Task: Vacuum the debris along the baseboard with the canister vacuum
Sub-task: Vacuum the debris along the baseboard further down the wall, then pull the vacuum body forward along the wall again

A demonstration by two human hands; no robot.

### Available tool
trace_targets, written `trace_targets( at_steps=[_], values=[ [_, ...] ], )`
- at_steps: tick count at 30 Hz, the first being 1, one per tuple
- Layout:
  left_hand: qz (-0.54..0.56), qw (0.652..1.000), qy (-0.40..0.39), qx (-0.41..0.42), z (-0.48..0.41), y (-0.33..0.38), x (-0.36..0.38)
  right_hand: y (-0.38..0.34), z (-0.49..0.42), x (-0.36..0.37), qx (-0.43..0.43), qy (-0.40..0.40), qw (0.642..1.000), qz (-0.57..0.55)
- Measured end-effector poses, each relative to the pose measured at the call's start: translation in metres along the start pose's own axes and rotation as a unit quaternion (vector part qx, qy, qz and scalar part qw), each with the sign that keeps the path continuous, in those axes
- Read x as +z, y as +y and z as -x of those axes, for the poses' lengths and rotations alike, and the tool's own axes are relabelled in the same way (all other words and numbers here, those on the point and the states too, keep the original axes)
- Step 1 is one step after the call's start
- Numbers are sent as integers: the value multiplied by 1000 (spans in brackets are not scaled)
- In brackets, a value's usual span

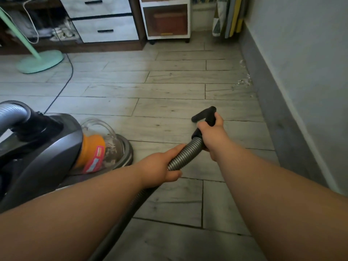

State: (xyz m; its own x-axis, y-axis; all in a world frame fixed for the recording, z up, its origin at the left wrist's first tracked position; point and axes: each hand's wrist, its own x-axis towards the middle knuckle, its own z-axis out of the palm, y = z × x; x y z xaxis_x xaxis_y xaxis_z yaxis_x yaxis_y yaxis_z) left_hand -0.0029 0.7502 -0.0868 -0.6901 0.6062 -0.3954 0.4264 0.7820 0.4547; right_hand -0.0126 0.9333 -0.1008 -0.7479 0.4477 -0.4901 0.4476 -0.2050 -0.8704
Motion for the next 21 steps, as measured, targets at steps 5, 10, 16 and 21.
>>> trace_targets(
  at_steps=[5, 10, 16, 21],
  values=[
    [69, 997, 8, -23, 0, -17, 12, -1, -4, 20, -19, -22, 999, 22],
    [174, 982, 9, -72, -5, -21, 17, -5, -9, 33, -37, -47, 997, 47],
    [257, 955, -34, -147, 27, -6, 15, -5, 30, 43, -9, -56, 993, 106],
    [282, 940, -21, -188, 66, -4, -18, -25, 75, 62, 2, -75, 986, 150]
  ],
)
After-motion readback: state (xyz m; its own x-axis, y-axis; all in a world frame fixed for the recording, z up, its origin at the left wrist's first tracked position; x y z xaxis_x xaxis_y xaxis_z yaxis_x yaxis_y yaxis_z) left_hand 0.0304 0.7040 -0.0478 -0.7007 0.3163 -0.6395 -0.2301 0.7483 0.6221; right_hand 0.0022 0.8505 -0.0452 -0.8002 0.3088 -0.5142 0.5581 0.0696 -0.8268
